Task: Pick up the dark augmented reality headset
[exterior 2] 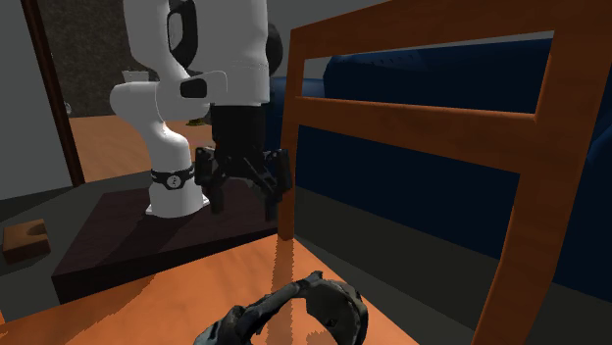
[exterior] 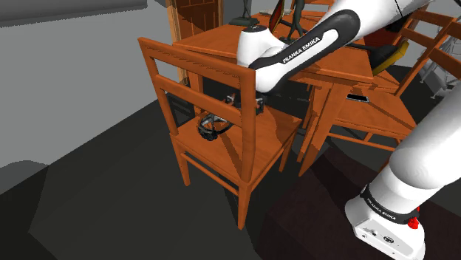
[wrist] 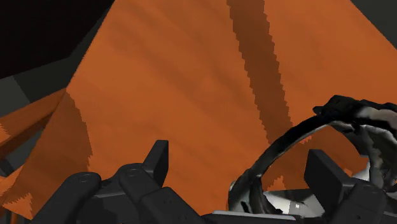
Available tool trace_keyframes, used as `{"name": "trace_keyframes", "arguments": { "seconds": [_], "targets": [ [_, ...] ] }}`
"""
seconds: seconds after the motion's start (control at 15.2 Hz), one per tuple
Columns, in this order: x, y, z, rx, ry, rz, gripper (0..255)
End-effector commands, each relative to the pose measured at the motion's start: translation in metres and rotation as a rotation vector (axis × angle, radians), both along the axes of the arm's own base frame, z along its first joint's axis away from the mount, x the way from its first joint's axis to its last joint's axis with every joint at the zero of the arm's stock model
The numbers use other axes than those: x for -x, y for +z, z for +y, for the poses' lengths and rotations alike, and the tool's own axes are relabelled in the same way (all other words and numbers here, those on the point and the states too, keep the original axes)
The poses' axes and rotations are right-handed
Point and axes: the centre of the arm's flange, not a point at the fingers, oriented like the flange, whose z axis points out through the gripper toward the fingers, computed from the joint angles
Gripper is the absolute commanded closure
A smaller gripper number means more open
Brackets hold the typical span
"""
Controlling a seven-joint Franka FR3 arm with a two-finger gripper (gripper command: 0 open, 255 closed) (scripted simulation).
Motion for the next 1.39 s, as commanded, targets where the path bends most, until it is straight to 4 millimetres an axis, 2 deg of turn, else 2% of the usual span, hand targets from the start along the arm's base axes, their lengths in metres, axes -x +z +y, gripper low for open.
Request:
{"name": "trace_keyframes", "arguments": {
  "seconds": [0.0,0.4,0.92,1.06,1.12,1.32],
  "targets": [
    [-0.018,-0.014,-0.002,0.0,-0.072,-0.021,0],
    [-0.078,-0.054,-0.017,0.003,-0.276,-0.081,0],
    [-0.08,-0.096,-0.018,0.003,-0.285,-0.083,0],
    [-0.08,-0.096,-0.018,0.003,-0.285,-0.083,0],
    [-0.081,-0.095,-0.018,0.003,-0.285,-0.083,255],
    [-0.081,-0.095,-0.018,0.003,-0.285,-0.083,255]
  ]
}}
